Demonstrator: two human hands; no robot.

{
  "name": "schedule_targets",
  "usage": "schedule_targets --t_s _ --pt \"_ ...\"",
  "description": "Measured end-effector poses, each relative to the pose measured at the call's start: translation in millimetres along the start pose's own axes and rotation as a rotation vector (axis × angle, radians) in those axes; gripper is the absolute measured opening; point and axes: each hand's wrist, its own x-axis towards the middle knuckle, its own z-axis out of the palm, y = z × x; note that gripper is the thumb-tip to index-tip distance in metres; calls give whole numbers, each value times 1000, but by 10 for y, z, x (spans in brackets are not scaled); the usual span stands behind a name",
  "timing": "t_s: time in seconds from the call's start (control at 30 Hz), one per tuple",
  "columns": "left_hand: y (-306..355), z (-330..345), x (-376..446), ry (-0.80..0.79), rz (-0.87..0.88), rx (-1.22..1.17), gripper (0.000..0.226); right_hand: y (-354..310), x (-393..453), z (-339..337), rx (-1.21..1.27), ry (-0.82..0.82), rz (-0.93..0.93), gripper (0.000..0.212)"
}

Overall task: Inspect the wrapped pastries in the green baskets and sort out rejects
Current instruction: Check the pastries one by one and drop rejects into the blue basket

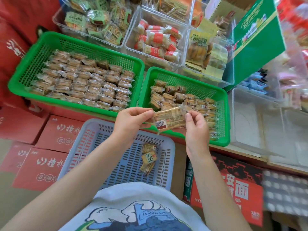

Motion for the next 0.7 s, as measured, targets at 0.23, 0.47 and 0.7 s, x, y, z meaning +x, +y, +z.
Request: schedule_targets --t_s 0.23,0.47,0.7 --pt "-121 39 -185 -19 76 208 4 55 -241 -194 -249 10 -394 11" --pt "-79 42 -272 -160 -61 -75 25 -36 -346 -335 500 -209 122 20" --pt "-58 104 -394 -326 -112 -83 51 -99 -332 -337 723 -168 181 17"
